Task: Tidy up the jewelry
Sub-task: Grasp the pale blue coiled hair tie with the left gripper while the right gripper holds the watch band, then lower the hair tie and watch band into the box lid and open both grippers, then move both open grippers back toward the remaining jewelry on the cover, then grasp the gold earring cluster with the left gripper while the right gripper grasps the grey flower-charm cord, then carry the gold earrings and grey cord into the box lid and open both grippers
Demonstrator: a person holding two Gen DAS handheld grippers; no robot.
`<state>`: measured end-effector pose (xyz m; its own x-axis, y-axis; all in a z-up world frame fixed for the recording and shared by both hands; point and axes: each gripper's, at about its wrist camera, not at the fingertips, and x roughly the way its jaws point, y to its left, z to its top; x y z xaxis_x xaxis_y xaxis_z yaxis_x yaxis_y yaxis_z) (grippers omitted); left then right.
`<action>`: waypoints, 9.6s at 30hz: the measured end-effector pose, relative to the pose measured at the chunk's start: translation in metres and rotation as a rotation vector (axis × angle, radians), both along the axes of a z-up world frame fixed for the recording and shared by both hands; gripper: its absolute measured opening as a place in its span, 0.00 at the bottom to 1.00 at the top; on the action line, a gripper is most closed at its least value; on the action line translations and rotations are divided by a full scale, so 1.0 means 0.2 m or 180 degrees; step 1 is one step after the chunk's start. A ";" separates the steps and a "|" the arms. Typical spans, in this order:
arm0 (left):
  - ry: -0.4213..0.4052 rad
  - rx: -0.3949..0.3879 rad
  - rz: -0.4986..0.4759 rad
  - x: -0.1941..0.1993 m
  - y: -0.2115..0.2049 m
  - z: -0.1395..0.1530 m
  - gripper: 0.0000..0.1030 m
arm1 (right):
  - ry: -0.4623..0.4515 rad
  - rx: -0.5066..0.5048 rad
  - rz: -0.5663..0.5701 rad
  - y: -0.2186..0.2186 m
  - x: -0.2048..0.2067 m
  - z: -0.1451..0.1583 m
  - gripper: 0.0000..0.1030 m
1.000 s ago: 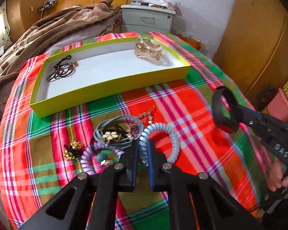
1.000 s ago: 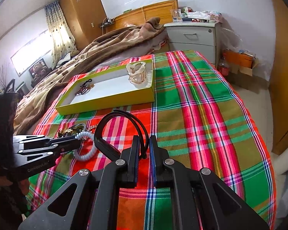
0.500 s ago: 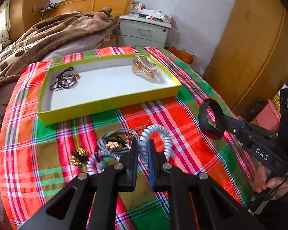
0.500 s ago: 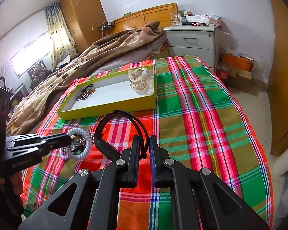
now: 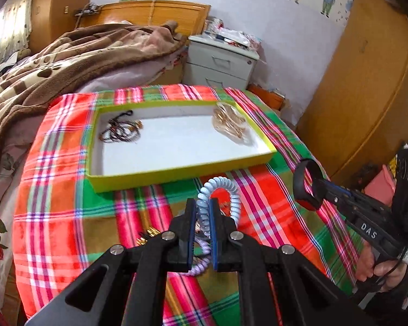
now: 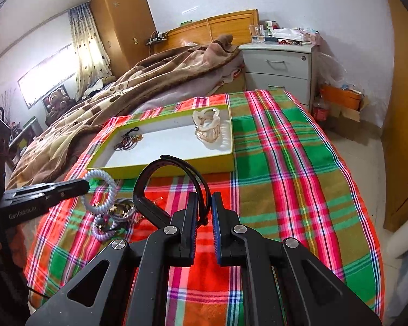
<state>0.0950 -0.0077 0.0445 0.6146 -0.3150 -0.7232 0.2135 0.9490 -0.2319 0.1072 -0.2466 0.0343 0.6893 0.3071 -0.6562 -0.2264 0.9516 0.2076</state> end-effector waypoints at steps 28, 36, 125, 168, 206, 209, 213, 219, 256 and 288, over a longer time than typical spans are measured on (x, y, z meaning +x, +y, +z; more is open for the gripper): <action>0.0039 -0.0025 0.0387 0.34 0.33 0.02 0.09 | 0.0049 -0.0149 0.0151 0.32 0.47 0.09 0.10; 0.0147 -0.0053 0.0463 0.46 0.37 -0.04 0.09 | 0.0212 -0.0207 0.0185 0.42 0.67 0.03 0.10; 0.0222 0.0080 0.0554 0.13 0.34 -0.12 0.41 | 0.0296 -0.0238 0.0897 0.59 0.24 -0.11 0.32; 0.0315 0.0030 0.0552 -0.10 0.39 -0.23 0.43 | 0.0114 -0.0380 0.0112 0.29 -0.11 -0.16 0.32; 0.0275 0.0254 0.0314 0.02 0.27 -0.30 0.07 | 0.0551 0.0058 0.0113 0.32 0.12 -0.26 0.32; 0.0261 0.0240 0.0340 0.01 0.29 -0.29 0.07 | 0.0572 -0.0013 0.0150 0.35 0.12 -0.28 0.32; 0.0271 0.0223 0.0344 0.01 0.30 -0.30 0.07 | 0.0524 -0.0143 0.0158 0.38 0.10 -0.28 0.32; 0.0280 -0.0029 0.0291 0.01 0.33 -0.29 0.07 | 0.0478 -0.0152 0.0126 0.37 0.10 -0.27 0.16; 0.0098 0.0603 0.0363 0.06 0.23 -0.24 0.18 | 0.0074 0.0172 0.0010 0.25 0.02 -0.07 0.16; -0.0109 0.0234 0.0233 0.44 0.22 0.03 0.18 | 0.0105 0.0125 0.0101 0.36 0.51 0.04 0.16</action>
